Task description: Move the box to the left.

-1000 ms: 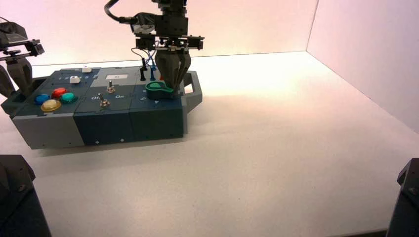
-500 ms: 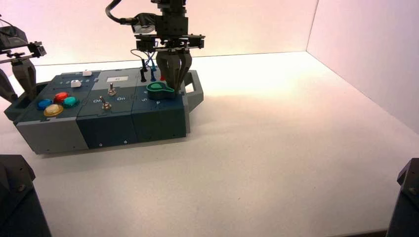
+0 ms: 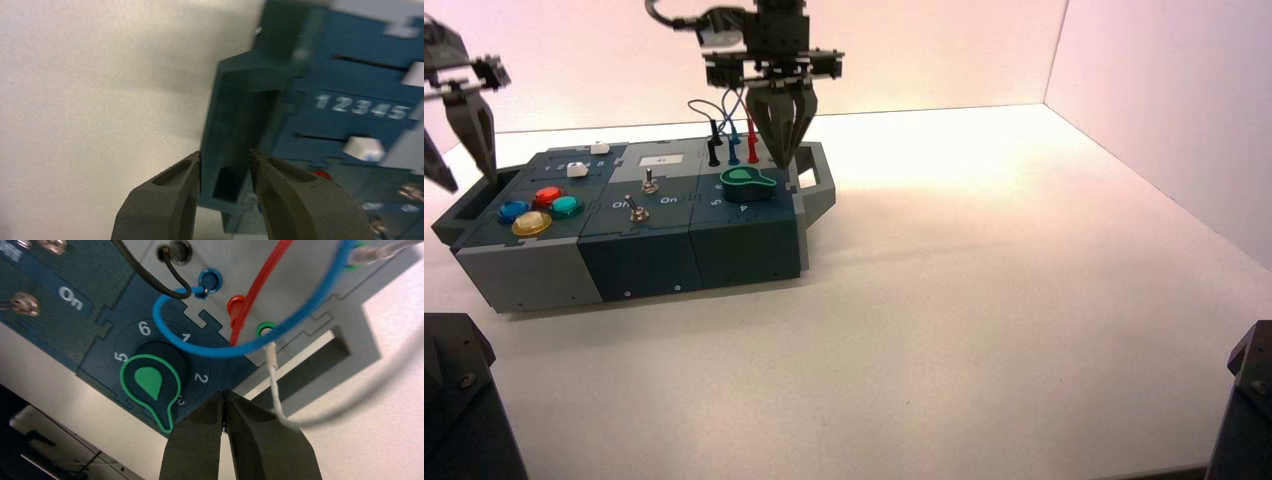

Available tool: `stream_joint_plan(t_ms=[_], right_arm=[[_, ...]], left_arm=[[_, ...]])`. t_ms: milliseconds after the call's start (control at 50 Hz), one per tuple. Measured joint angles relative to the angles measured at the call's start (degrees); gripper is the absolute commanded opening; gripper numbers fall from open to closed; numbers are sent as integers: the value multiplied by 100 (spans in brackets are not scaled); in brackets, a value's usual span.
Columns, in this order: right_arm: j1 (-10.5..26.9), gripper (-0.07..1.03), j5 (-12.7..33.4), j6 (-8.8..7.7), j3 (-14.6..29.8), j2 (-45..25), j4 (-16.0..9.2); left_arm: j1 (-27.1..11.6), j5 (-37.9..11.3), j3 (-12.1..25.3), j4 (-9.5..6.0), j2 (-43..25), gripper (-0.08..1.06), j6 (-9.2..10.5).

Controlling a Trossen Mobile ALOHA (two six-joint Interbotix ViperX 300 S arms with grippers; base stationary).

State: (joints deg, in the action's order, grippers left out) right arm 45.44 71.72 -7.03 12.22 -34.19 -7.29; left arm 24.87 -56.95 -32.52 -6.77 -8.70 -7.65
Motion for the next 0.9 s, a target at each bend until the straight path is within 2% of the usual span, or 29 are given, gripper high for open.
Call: stream_joint_plan(t_ms=[140,400,580,900], right_arm=[[0,-2,-9,53,123,62,79],[-79,-2,-18,193,237,70,167],[-158,-2,-26,308,343,70,387],[-281,-3,-18,325,457,88,492]], left_arm=[[-149,-44,-9,-70,281,51,0],[-448,-88,-9,-97,686,51,0],[-536,-62,-9,-123,844,51,9],[-782,-62,-9,-158,1028,51,18]])
